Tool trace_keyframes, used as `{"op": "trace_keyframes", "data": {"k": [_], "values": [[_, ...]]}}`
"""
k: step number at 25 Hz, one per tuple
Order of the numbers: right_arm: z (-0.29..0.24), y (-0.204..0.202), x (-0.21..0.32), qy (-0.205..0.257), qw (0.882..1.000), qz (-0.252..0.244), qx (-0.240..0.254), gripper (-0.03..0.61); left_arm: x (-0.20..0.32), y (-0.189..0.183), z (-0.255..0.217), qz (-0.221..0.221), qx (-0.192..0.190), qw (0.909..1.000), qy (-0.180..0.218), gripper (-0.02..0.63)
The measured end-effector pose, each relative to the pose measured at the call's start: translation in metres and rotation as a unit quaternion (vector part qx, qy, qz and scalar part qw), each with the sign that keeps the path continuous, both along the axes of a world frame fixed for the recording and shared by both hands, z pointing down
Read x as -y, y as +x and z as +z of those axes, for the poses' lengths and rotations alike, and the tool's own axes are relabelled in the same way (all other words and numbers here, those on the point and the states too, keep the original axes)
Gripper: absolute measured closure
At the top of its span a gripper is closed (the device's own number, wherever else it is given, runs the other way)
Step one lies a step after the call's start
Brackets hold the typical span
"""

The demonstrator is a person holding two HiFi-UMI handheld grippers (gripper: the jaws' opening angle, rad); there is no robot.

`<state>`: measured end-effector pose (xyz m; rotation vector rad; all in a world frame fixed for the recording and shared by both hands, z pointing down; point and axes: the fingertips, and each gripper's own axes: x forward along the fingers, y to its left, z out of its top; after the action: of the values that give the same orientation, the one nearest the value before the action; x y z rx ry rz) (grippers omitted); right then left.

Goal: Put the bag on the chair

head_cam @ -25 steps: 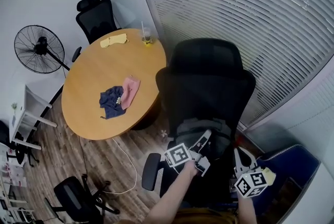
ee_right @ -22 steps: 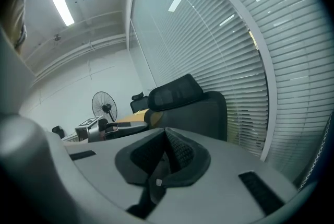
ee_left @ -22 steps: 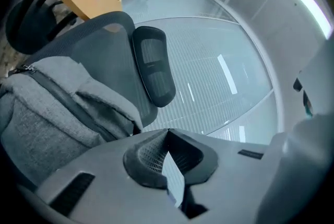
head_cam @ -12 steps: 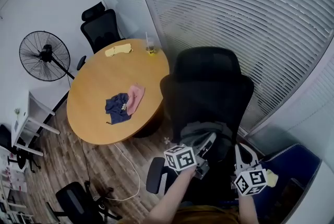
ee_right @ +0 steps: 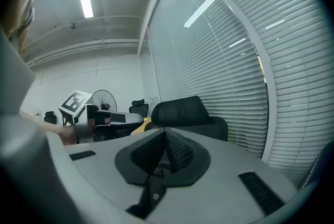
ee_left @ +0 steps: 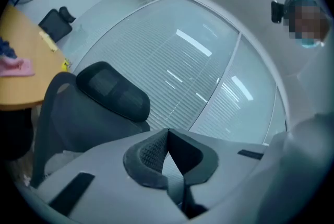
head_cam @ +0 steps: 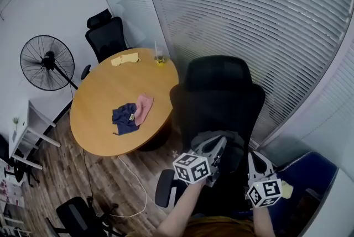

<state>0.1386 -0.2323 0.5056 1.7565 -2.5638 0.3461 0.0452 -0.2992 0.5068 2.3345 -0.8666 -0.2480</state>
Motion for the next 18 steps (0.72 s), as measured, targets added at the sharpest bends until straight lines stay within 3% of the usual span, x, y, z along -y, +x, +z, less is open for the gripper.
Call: {"op": "trace_keyframes", "data": {"k": [3,10,18], "values": [[0.002,-0.001,-0.004,-0.005,1.0,0.001,0.005,0.566,0.0,-0.005,0.004,-0.012,0.05,0.9985,0.021,0.591],[-0.001,-0.007,-0.001,-0.007,1.0,-0.006,-0.005,0.566,-0.005,-0.013,0.021,-0.03,0.099,0.9945,0.02,0.591],[0.005,-0.006,-0.004,-0.015,1.0,-0.002,-0.002,0.566,-0.007,-0.015,0.03,-0.026,0.11,0.9936,0.001,0.591]]}}
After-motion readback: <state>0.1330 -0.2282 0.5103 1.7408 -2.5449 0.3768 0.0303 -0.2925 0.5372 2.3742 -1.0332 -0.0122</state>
